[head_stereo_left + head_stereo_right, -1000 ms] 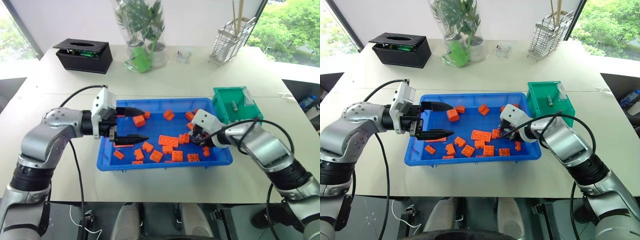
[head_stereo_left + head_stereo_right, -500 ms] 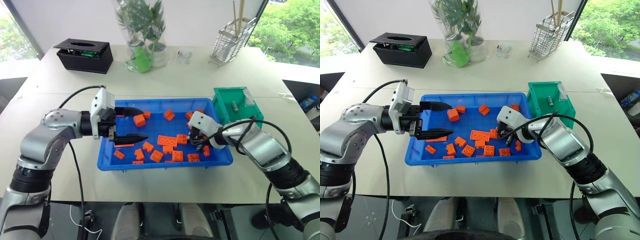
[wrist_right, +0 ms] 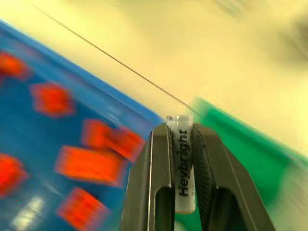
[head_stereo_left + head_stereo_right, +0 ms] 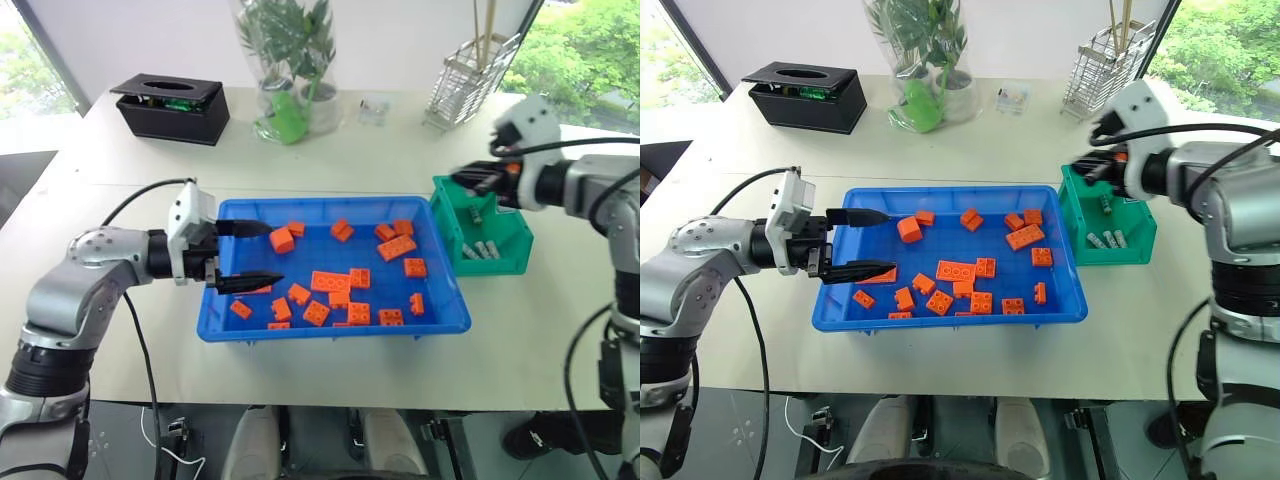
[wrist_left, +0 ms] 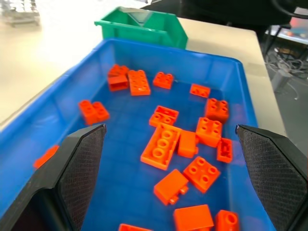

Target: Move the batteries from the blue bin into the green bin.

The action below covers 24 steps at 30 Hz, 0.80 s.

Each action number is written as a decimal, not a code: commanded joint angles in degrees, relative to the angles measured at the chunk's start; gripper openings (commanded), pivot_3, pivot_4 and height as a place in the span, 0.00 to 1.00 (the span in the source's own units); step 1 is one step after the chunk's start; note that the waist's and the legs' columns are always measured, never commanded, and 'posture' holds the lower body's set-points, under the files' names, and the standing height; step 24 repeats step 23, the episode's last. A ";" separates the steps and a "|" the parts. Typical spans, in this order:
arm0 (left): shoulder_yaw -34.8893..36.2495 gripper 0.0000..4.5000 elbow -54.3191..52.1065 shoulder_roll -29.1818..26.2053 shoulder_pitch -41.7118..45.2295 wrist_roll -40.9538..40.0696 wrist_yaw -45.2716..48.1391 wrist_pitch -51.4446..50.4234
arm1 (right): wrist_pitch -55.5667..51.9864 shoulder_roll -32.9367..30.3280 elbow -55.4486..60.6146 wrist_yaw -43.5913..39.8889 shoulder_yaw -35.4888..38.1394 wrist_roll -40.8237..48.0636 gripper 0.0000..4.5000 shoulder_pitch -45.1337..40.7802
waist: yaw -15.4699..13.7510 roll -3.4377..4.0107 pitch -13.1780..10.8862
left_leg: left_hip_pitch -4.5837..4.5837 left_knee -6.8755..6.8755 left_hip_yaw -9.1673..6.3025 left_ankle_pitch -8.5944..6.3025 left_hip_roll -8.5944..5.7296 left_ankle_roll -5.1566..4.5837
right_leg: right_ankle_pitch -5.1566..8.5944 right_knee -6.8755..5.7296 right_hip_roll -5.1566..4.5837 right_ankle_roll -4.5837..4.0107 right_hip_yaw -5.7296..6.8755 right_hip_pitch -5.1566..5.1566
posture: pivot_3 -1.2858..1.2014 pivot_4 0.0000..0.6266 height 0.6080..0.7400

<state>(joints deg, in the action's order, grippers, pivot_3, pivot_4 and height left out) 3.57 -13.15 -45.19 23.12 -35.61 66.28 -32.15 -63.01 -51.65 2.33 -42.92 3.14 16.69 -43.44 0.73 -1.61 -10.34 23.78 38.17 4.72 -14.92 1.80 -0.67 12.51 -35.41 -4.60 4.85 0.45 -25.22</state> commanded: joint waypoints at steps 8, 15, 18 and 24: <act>5.79 1.00 4.15 -3.07 2.35 -0.93 -0.45 0.18 | 19.45 -0.65 -5.00 -5.63 2.88 0.38 0.79 3.91 | 0.17 0.10 -0.06 | -0.01 -0.01 0.03 0.00 0.04 -0.01 | -0.08 -0.15 0.15 0.14 -0.01 -0.13 | 0.52 0.24 0.97; 15.24 1.00 10.92 -11.56 0.72 -3.24 4.33 -1.41 | 43.83 -14.25 -13.51 -30.39 11.87 3.36 0.79 16.14 | -0.23 0.12 -0.07 | 0.22 0.01 0.10 -0.06 0.02 -0.11 | -0.09 0.14 0.01 0.18 0.07 -0.10 | 0.52 0.24 0.97; 19.23 1.00 14.81 -15.42 -1.74 -1.53 7.34 1.82 | 52.80 -17.11 -22.40 -37.17 15.94 3.62 0.79 20.45 | 0.07 0.13 -0.08 | 0.19 0.03 0.21 -0.06 0.01 -0.11 | -0.07 0.18 -0.01 0.14 0.06 -0.07 | 0.52 0.24 0.97; 21.29 1.00 19.17 -19.48 -4.60 0.72 10.90 5.58 | 57.70 -17.36 -31.18 -39.58 16.83 3.50 0.79 20.86 | 0.56 0.22 -0.12 | -0.32 0.00 0.35 -0.04 0.09 -0.06 | 0.00 -0.03 0.02 0.02 -0.03 0.12 | 0.52 0.24 0.97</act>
